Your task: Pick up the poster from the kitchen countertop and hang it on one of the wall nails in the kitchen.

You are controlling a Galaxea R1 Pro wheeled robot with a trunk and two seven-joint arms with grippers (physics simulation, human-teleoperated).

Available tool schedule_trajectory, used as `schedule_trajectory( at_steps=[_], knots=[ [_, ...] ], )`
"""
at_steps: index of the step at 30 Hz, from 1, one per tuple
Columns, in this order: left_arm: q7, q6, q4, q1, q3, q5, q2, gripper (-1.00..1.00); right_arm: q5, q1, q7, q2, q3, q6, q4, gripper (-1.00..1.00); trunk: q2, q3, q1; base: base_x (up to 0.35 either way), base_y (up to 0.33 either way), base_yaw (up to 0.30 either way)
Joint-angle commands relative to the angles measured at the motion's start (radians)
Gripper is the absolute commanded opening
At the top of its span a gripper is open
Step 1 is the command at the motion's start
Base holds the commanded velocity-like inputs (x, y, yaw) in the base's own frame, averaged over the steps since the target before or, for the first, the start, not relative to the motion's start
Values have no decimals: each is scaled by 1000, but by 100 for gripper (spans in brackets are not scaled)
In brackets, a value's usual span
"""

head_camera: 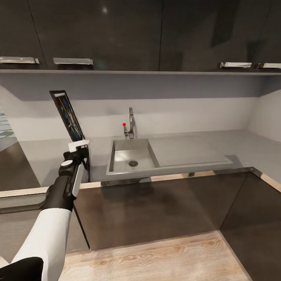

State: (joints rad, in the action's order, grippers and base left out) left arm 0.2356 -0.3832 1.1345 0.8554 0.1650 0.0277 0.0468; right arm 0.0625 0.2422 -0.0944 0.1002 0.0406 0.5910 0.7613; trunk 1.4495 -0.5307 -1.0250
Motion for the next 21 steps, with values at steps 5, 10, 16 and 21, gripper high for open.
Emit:
schedule_trajectory(
  at_steps=[5, 10, 16, 21],
  knots=[
    [-2, -14, 61, 1, 4, 5, 1, -100, 7, 0, -10, 1, 4, 0, 1, 100, 1, -1, 0, 0, 0, 0],
    [-2, -14, 72, 1, 4, 5, 1, -100, 7, 0, -10, 1, 4, 0, 1, 100, 1, -1, 0, 0, 0, 0],
    [-2, -33, 105, 1, 5, 5, 1, -100, 7, 0, -10, 1, 4, 0, 1, 100, 1, -1, 0, 0, 0, 0],
    [-3, -38, 110, 1, 4, 5, 1, -100, 6, 0, -10, 1, 4, 0, 1, 100, 1, -1, 0, -176, 0, 0]
  ],
)
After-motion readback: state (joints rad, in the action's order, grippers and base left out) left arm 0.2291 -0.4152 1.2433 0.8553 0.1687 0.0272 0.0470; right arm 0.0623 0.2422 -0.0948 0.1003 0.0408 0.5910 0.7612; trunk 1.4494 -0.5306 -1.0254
